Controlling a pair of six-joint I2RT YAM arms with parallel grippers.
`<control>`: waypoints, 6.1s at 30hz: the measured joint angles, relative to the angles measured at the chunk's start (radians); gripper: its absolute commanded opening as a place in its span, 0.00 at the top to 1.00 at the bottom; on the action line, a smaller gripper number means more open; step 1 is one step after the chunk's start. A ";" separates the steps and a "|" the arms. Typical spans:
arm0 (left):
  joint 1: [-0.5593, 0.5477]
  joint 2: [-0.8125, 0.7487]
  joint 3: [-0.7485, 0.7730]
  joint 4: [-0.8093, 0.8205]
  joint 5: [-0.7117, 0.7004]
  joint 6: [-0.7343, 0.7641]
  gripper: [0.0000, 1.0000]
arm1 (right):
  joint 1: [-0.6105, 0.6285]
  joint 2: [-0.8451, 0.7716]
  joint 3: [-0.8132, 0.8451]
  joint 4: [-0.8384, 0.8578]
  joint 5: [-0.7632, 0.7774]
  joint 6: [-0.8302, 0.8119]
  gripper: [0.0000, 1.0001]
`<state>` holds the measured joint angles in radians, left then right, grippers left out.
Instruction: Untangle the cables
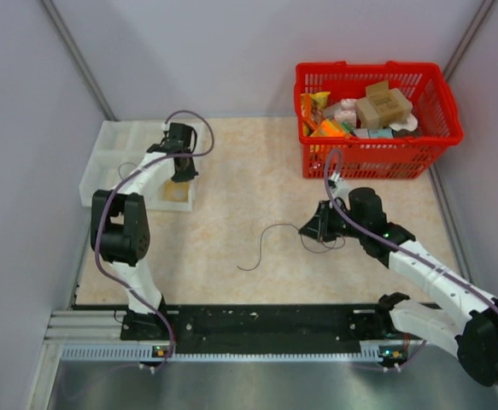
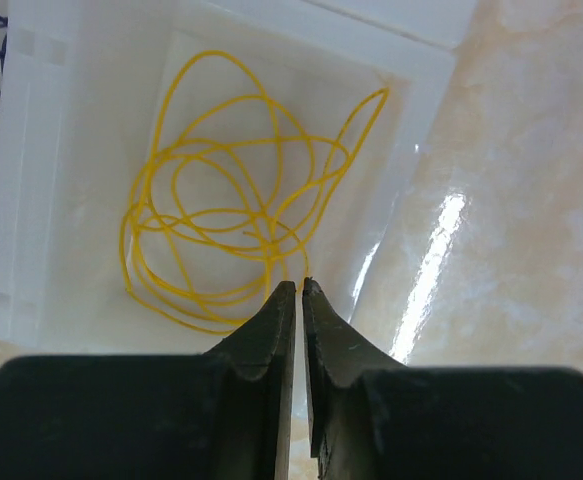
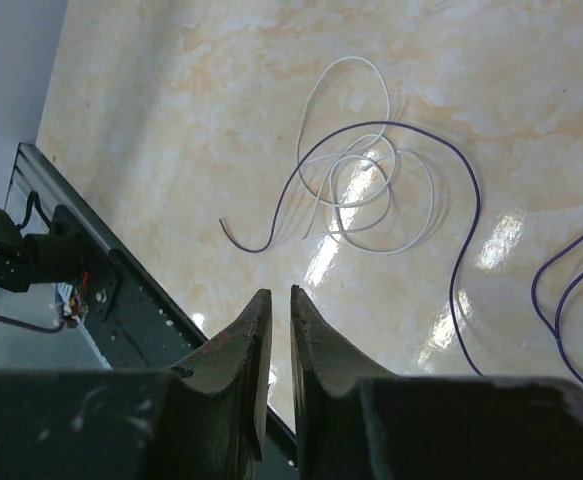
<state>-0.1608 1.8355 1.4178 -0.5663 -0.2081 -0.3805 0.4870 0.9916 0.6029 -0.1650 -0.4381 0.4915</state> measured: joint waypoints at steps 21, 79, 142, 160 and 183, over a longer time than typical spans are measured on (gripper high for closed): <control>-0.017 -0.045 0.116 -0.074 0.024 -0.001 0.55 | 0.001 0.019 0.000 -0.023 0.017 -0.009 0.65; -0.769 -0.742 -0.481 0.198 0.012 -0.039 0.23 | -0.107 0.317 0.026 -0.150 0.446 -0.037 1.00; -0.453 -1.169 -0.481 -0.270 -0.253 -0.379 0.17 | 0.389 0.706 1.139 -0.058 0.282 -0.150 1.00; -0.422 -1.183 -0.512 -0.260 -0.248 -0.349 0.14 | 0.482 0.835 0.689 0.112 0.093 0.109 0.49; -0.298 -0.599 -0.598 -0.202 0.103 -0.473 0.04 | 0.222 0.370 0.366 0.026 0.056 0.030 0.39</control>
<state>-0.4583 1.2369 0.8196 -0.7685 -0.1047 -0.8539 0.7086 1.3621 0.9691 -0.1390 -0.3817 0.5217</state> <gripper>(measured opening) 0.981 0.612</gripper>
